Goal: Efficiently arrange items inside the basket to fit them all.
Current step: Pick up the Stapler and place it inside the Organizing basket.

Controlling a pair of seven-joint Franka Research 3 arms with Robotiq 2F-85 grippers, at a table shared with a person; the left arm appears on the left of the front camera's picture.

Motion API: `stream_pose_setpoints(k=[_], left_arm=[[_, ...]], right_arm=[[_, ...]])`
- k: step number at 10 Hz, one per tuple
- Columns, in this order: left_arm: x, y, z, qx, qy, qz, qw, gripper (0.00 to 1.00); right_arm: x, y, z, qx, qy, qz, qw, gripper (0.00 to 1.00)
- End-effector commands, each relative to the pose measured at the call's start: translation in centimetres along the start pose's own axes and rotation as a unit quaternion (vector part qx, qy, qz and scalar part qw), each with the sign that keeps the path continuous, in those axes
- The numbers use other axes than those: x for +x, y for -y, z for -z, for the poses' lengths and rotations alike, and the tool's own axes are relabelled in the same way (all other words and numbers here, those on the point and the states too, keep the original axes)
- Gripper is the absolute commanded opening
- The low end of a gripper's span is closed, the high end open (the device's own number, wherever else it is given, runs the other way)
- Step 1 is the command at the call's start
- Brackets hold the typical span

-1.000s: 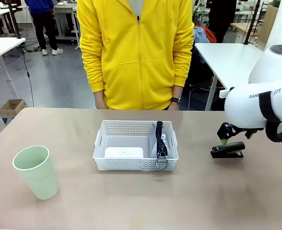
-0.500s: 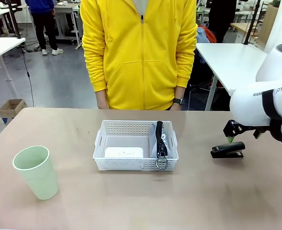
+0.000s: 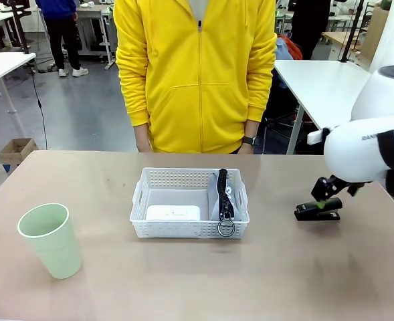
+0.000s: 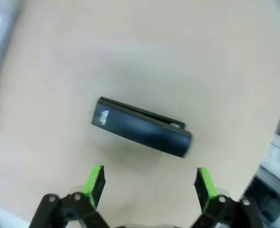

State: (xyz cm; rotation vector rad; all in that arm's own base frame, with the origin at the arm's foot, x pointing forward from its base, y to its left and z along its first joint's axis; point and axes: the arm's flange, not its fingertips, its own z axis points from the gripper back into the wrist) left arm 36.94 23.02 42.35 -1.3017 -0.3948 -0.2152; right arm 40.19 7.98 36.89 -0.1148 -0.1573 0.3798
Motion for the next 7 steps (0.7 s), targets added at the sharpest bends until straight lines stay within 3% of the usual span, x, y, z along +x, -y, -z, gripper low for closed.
stream_pose_setpoints(k=[1, 3, 7], left_arm=[[-0.2, 0.2, 0.0, 0.002, -0.001, 0.001, 1.0, 1.0], [-0.2, 0.2, 0.0, 0.002, -0.001, 0.001, 1.0, 1.0], [-0.2, 0.2, 0.0, 0.002, -0.001, 0.001, 1.0, 1.0]], right_arm=[[-0.6, 0.8, -0.6, 0.071, 0.031, -0.244, 0.967, 1.0], [-0.6, 1.4, 0.3, 0.123, 0.053, -0.311, 0.941, 1.0], [-1.3, 1.9, 1.6, 0.093, 0.148, -0.412, 0.894, 1.0]])
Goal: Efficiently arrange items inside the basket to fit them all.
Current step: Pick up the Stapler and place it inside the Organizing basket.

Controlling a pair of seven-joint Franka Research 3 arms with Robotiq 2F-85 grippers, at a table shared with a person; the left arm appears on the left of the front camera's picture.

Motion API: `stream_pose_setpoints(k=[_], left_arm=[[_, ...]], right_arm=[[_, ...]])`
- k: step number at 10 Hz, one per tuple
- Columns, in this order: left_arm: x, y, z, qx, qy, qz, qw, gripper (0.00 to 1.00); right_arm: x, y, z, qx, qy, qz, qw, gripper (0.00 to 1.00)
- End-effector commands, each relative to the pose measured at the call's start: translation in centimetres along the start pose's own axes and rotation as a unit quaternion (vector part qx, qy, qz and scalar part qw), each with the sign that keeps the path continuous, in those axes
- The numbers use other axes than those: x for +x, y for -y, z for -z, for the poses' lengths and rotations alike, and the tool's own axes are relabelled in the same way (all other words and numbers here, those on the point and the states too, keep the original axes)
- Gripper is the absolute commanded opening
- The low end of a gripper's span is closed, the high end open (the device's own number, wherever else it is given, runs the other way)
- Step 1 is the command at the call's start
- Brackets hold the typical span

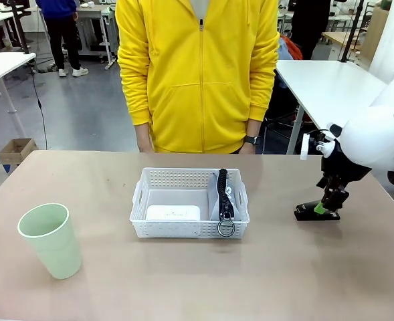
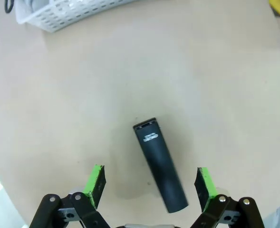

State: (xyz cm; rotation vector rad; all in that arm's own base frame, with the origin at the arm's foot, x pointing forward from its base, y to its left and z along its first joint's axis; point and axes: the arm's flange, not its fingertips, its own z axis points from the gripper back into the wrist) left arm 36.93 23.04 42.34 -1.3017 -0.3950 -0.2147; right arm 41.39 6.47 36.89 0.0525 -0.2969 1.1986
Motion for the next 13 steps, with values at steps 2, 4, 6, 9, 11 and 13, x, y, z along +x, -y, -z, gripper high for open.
stream_pose_setpoints(k=[2, 4, 6, 9, 11, 13], left_arm=[[-0.2, 0.2, 0.0, 0.002, -0.002, 0.001, 1.0, 1.0], [-0.2, 0.2, 0.0, 0.002, -0.002, 0.001, 1.0, 1.0], [-0.2, 0.2, 0.0, 0.002, -0.002, 0.001, 1.0, 1.0], [-0.2, 0.2, 0.0, 0.002, -0.002, 0.001, 1.0, 1.0], [-0.2, 0.2, 0.0, 0.002, -0.002, 0.001, 1.0, 1.0], [-0.2, 0.2, 0.0, 0.002, -0.002, 0.001, 1.0, 1.0]], right_arm=[[-2.4, -1.7, 0.7, -0.057, 0.043, -0.071, 0.995, 1.0], [-0.2, 0.5, -0.3, -0.011, 0.01, -0.027, 1.0, 1.0], [-0.2, 0.5, -0.3, -0.011, 0.01, -0.027, 1.0, 1.0], [0.9, 0.8, 1.3, 0.028, -0.098, -0.085, 0.991, 1.0], [0.6, 1.5, 2.5, 0.03, -0.152, -0.123, 0.98, 1.0], [0.5, 2.5, 4.0, 0.045, -0.139, -0.16, 0.976, 1.0]])
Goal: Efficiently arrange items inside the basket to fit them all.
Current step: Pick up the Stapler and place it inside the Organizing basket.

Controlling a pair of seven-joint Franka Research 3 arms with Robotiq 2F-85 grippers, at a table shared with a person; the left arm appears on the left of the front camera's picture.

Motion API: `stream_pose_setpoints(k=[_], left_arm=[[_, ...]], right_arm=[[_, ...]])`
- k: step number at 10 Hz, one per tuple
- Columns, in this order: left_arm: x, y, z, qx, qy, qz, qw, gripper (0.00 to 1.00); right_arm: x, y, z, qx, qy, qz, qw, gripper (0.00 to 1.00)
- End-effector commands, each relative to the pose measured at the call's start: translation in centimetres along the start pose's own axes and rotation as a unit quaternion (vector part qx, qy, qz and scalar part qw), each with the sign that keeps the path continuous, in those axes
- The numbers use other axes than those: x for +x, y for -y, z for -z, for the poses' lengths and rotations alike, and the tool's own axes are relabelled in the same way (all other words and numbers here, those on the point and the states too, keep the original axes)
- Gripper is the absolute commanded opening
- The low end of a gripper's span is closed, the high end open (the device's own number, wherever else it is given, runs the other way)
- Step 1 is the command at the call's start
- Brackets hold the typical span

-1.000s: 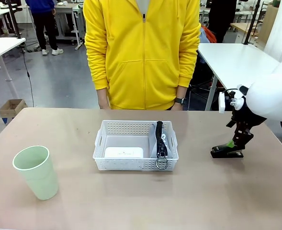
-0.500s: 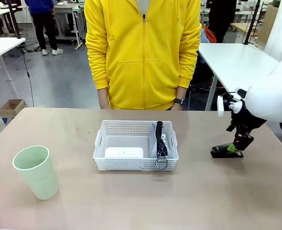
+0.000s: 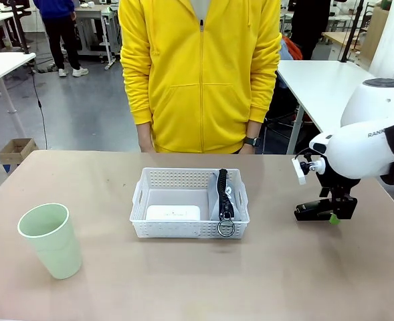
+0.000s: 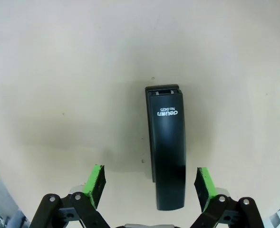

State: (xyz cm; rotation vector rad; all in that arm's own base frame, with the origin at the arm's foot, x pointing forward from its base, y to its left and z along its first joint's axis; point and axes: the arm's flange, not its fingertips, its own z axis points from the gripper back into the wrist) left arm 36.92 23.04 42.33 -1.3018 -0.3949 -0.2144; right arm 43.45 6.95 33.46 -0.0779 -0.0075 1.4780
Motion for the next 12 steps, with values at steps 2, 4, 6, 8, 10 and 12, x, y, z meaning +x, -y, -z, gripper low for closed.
stream_pose_setpoints(k=[2, 4, 6, 8, 10, 12], left_arm=[[-0.2, 0.3, 0.0, 0.002, -0.002, 0.001, 1.0, 1.0], [-0.2, 0.3, 0.0, 0.002, -0.002, 0.001, 1.0, 1.0], [-0.2, 0.3, 0.0, 0.002, -0.002, 0.001, 1.0, 1.0], [-0.2, 0.3, 0.0, 0.002, -0.002, 0.001, 1.0, 1.0], [-0.2, 0.3, 0.0, 0.002, -0.002, 0.001, 1.0, 1.0], [-0.2, 0.3, 0.0, 0.002, -0.002, 0.001, 1.0, 1.0]], right_arm=[[0.0, 2.4, 1.5, 0.015, 0.003, -0.046, 0.999, 1.0], [0.3, 2.8, 2.4, 0.025, -0.019, -0.056, 0.998, 1.0], [0.5, 2.8, 3.1, 0.019, -0.025, -0.067, 0.997, 1.0], [0.8, 2.7, 4.3, 0.017, -0.039, -0.072, 0.997, 1.0], [0.6, 2.7, 4.2, 0.012, -0.026, -0.075, 0.997, 1.0], [0.6, 2.7, 4.2, 0.01, -0.013, -0.081, 0.997, 1.0]])
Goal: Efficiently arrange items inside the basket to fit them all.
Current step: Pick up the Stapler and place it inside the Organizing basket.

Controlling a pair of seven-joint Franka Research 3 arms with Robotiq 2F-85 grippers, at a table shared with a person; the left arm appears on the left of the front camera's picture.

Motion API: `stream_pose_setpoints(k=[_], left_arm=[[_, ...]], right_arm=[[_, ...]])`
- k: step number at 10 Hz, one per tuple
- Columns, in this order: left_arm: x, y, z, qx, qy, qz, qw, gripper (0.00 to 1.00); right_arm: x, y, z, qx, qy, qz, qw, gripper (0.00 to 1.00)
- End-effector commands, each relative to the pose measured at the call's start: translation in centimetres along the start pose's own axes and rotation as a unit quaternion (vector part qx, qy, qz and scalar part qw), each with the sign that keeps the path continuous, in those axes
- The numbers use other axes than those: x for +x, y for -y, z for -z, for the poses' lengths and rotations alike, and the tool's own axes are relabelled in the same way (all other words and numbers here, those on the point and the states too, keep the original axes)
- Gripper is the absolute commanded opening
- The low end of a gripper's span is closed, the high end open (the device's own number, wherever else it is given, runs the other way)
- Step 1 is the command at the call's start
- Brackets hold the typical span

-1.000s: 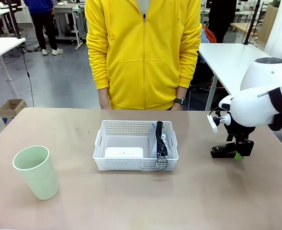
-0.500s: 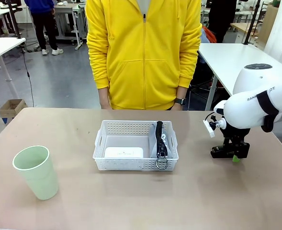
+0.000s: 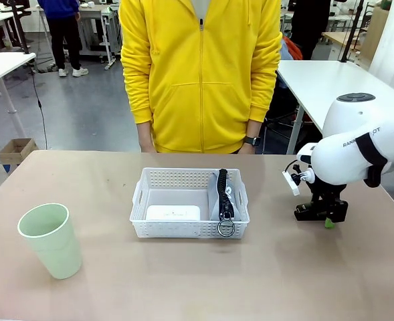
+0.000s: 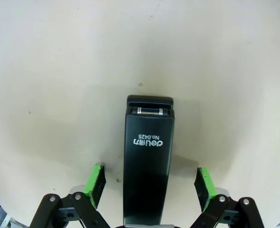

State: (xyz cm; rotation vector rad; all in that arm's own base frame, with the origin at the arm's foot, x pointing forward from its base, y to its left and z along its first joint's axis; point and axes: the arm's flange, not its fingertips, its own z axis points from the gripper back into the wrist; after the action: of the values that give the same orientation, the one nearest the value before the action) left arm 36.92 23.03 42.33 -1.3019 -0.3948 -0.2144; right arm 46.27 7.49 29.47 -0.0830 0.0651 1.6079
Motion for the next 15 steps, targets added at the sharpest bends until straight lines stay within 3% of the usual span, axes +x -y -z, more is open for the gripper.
stream_pose_setpoints(k=[1, 2, 3, 4, 5, 6, 7, 12, 14, 15], left_arm=[[-0.2, 0.3, 0.0, 0.002, -0.002, 0.001, 1.0, 1.0], [-0.2, 0.3, 0.0, 0.002, -0.002, 0.001, 1.0, 1.0], [-0.2, 0.3, 0.0, 0.002, -0.002, 0.001, 1.0, 1.0], [-0.2, 0.3, 0.0, 0.002, -0.002, 0.001, 1.0, 1.0], [-0.2, 0.3, 0.0, 0.002, -0.002, 0.001, 1.0, 1.0], [-0.2, 0.3, 0.0, 0.002, -0.002, 0.001, 1.0, 1.0], [-0.2, 0.3, 0.0, 0.002, -0.002, 0.001, 1.0, 1.0], [-0.2, 0.3, 0.0, 0.002, -0.002, 0.001, 1.0, 1.0], [-0.2, 0.3, 0.0, 0.002, -0.002, 0.001, 1.0, 1.0], [-0.2, 0.3, 0.0, 0.002, -0.002, 0.001, 1.0, 1.0]], right_arm=[[-0.5, 0.2, 0.1, -0.009, 0.013, -0.009, 1.0, 1.0], [-0.5, 0.2, 0.1, -0.013, 0.02, -0.004, 1.0, 1.0], [-0.6, 0.3, 0.0, -0.009, 0.02, 0.012, 1.0, 0.43], [-0.8, 0.4, -0.1, -0.004, 0.041, 0.006, 0.999, 0.43], [-0.8, 0.4, -0.2, -0.002, 0.038, 0.014, 0.999, 0.0], [-0.8, 0.4, -0.2, -0.002, 0.038, 0.013, 0.999, 0.38], [-0.7, 0.5, -0.1, 0.003, 0.038, 0.014, 0.999, 0.0], [-0.6, 0.6, -0.5, 0.016, 0.032, 0.025, 0.999, 0.0], [-1.3, 0.2, -2.0, 0.043, 0.064, 0.049, 0.996, 0.0], [-2.4, -0.7, -4.1, 0.069, 0.093, 0.092, 0.989, 0.0]])
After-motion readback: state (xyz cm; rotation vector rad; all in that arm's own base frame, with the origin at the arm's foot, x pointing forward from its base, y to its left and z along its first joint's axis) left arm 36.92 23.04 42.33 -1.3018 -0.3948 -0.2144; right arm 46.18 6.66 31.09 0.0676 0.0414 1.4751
